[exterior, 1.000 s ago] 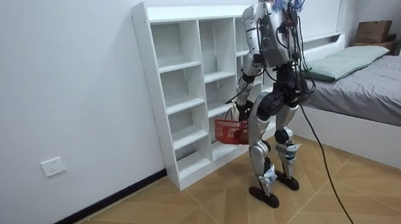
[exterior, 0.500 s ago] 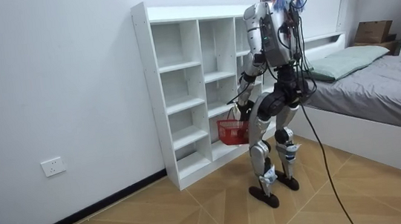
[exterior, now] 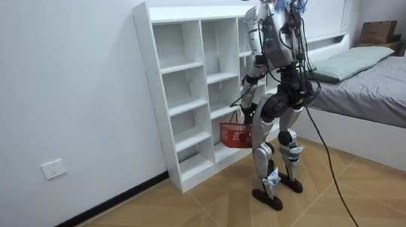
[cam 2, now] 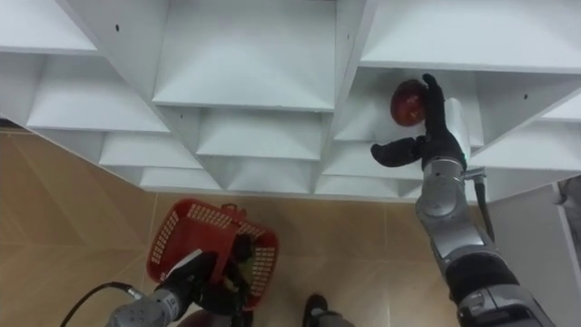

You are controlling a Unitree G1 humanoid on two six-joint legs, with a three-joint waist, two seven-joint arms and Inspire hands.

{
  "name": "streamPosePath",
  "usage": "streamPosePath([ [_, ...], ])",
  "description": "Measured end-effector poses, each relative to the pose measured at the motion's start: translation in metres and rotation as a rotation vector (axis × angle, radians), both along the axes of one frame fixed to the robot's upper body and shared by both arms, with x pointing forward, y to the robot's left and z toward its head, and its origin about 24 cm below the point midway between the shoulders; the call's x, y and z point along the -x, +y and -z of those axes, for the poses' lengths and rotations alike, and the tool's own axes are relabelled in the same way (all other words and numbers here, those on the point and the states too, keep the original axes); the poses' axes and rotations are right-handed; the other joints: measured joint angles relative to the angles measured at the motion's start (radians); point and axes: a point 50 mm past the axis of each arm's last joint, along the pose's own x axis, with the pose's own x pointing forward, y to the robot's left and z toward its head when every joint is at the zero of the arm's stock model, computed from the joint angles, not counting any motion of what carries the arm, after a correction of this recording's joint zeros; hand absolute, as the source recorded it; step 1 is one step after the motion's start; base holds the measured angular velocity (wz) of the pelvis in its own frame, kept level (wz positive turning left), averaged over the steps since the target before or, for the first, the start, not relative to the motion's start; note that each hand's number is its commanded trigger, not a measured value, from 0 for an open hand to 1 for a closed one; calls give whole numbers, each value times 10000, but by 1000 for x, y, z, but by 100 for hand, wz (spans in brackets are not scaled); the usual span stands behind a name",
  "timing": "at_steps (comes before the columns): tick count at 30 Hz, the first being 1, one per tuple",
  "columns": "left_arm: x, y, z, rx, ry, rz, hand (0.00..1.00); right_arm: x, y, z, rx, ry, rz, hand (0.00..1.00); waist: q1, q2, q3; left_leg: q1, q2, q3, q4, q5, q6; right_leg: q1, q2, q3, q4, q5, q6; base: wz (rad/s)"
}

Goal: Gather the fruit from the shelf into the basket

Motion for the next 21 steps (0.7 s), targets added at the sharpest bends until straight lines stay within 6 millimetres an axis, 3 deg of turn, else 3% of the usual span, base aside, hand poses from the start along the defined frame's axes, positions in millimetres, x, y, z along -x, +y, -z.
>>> streamPosePath([
  [21,-6,1,-1,-93,-27,-107,100,-4,-1,-5,-455,-284,434,0,-18,-45,63,-286,-9,-21,64,16,27,-212,-44,-99,-14,-3,5,0],
])
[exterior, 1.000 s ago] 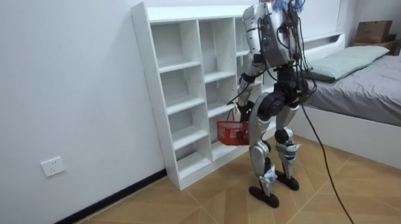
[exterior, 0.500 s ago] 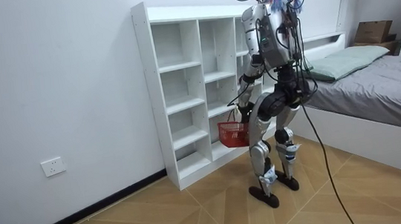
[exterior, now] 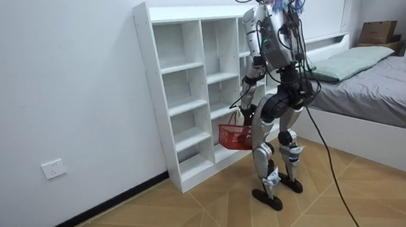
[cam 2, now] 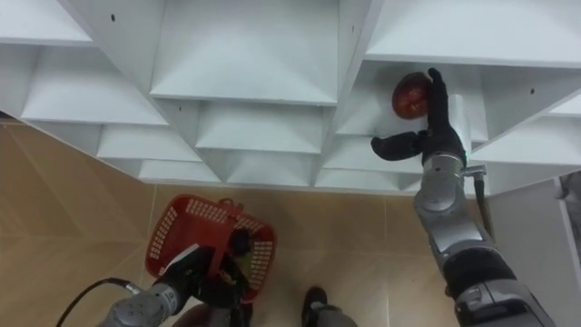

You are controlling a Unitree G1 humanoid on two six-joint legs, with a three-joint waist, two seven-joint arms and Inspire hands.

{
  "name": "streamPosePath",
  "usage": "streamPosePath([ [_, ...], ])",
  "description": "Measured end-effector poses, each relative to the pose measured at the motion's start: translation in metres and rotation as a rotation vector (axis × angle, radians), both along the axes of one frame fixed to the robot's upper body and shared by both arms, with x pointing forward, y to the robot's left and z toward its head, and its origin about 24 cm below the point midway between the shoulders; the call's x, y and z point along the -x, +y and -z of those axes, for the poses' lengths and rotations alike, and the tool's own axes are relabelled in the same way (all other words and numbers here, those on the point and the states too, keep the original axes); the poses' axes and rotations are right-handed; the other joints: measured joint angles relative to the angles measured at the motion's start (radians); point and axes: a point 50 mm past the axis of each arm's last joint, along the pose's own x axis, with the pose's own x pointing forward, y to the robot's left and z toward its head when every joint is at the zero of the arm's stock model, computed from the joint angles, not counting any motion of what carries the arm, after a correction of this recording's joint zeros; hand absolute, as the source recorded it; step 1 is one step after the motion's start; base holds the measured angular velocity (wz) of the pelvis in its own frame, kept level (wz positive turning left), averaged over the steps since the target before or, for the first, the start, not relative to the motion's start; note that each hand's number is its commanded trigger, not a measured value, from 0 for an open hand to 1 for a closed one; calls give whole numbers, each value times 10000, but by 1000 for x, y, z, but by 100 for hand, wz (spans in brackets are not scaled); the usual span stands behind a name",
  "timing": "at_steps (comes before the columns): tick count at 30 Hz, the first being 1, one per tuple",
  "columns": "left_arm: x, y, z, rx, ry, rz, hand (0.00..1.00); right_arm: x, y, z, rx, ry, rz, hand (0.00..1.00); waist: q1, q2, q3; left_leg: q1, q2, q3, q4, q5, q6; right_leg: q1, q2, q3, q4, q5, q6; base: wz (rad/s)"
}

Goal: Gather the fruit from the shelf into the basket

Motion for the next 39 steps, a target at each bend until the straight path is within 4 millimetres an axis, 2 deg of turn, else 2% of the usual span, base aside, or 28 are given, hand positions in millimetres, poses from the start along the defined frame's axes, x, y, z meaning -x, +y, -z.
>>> streamPosePath([
  [35,-6,-7,-3,-246,-249,41,100,-4,-3,-2,-662,-11,546,0,9,24,-14,-43,-17,-8,-14,23,37,-3,-70,-127,25,0,4,0],
  [36,-6,-7,-3,-258,-258,20,100,-4,-3,-2,-650,-11,543,2,8,24,-14,-46,-17,-10,-10,23,37,-3,-73,-135,25,0,4,0],
  [37,-6,-7,-3,-279,-266,-4,100,-4,-3,-2,-622,-1,537,27,5,26,-16,-54,-16,-15,3,23,37,-3,-73,-146,28,0,3,0],
  [39,-6,-7,-3,-305,-256,-20,100,-4,-3,-2,-607,25,524,62,-3,28,-16,-56,-16,-16,21,23,37,-2,-76,-150,36,0,3,0],
])
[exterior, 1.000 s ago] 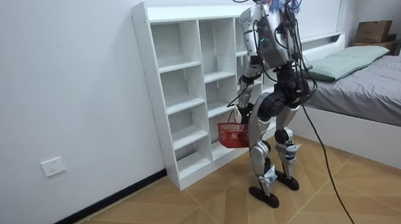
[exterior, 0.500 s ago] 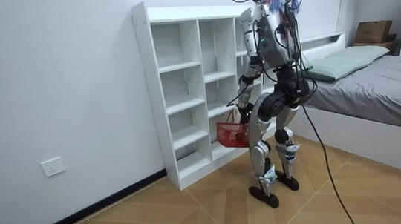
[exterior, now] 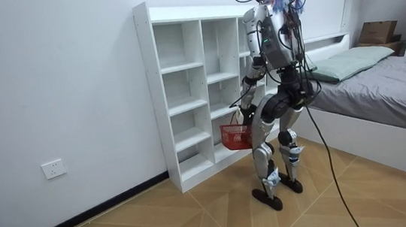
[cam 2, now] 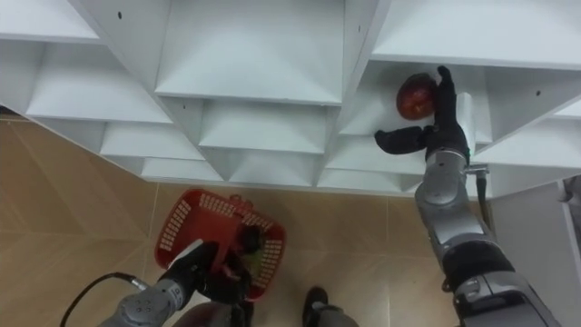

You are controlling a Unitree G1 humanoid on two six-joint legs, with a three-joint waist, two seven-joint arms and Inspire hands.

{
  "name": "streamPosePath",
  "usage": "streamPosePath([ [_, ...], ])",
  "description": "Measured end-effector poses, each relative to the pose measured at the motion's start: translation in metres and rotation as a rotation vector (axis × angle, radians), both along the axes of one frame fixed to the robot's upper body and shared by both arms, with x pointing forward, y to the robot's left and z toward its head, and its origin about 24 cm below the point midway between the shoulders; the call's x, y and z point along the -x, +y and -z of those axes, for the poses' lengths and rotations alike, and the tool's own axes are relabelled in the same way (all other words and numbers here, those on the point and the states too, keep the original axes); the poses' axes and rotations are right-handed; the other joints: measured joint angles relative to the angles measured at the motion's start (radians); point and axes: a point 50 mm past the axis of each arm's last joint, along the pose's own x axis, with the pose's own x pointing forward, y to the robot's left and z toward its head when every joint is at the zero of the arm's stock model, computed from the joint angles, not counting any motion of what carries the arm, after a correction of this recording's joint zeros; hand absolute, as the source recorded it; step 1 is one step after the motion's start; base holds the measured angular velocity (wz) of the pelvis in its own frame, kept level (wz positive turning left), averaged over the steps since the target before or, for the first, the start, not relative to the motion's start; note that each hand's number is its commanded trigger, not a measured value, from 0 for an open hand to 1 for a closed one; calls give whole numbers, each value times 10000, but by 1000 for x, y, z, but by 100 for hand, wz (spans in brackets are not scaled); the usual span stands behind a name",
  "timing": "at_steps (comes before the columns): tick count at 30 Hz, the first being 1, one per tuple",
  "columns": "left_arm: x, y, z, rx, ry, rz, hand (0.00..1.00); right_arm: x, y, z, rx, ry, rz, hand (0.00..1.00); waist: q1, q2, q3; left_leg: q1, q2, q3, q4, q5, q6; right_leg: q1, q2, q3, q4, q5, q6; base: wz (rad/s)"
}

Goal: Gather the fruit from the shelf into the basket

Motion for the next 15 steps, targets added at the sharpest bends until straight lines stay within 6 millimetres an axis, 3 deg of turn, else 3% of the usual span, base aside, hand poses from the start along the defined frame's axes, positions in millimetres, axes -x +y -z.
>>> streamPosePath([
  [1,0,0,0,-10,0,5,100,0,0,0,25,17,-18,82,0,1,0,-3,-1,0,5,1,1,1,-3,-4,13,0,0,0],
  [3,0,0,0,-17,3,26,100,-1,-1,-1,19,-18,70,100,0,1,-1,-5,0,0,10,2,2,1,-5,-11,20,0,0,0],
  [8,0,-1,0,-9,-7,20,100,-3,-14,-8,199,-128,588,100,-7,4,-3,9,5,-1,-16,5,-1,2,0,-5,29,1,-2,0],
  [15,0,-1,-1,3,-37,19,100,-3,-16,-8,183,-128,720,100,-8,9,-6,48,7,4,-23,17,-10,27,10,2,-2,3,-6,0],
])
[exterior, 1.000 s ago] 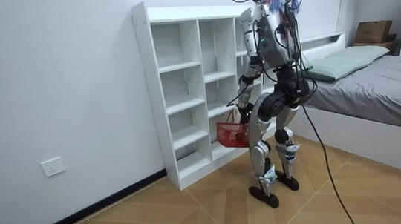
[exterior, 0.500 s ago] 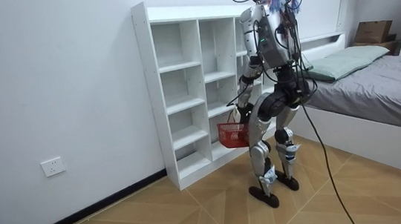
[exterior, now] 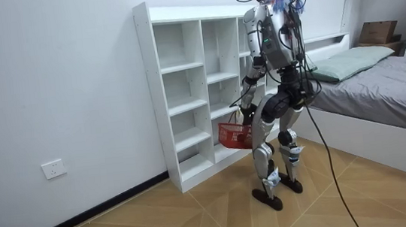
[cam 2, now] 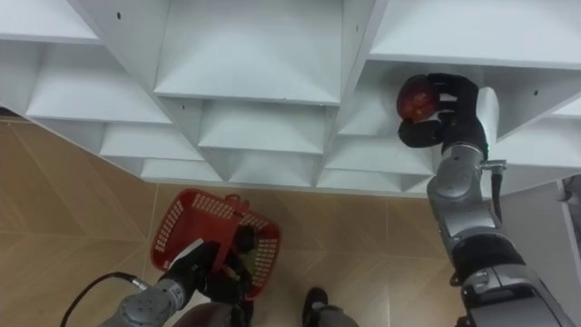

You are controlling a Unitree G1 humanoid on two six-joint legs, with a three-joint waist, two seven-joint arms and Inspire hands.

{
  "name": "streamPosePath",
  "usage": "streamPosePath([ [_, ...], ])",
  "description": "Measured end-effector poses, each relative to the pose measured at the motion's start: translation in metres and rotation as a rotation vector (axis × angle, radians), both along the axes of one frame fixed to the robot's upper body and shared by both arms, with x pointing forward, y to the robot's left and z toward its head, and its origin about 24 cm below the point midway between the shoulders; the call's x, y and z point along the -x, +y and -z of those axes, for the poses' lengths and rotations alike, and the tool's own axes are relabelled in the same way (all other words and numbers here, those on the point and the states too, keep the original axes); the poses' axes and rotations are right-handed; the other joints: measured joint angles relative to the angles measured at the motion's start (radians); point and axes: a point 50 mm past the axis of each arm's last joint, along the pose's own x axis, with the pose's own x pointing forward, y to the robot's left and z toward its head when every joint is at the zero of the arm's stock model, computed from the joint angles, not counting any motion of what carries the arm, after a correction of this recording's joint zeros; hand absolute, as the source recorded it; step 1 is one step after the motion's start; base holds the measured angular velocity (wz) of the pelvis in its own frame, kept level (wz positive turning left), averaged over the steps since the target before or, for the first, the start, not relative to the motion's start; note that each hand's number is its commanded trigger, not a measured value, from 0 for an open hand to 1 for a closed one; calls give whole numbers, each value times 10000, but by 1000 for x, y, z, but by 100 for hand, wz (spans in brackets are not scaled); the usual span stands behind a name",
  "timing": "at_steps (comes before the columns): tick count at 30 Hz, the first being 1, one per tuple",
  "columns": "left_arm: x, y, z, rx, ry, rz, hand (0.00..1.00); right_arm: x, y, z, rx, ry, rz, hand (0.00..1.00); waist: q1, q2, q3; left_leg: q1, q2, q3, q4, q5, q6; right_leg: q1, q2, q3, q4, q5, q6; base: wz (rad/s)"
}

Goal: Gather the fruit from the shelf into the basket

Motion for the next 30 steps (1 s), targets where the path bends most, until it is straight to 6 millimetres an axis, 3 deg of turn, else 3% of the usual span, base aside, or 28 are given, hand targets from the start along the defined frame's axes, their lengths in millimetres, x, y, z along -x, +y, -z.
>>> streamPosePath([
  [30,0,-1,0,6,51,29,100,-2,22,8,-1416,6,-270,100,10,-1,-1,269,-6,88,-165,43,-21,141,-4,62,-2,5,-8,0],
])
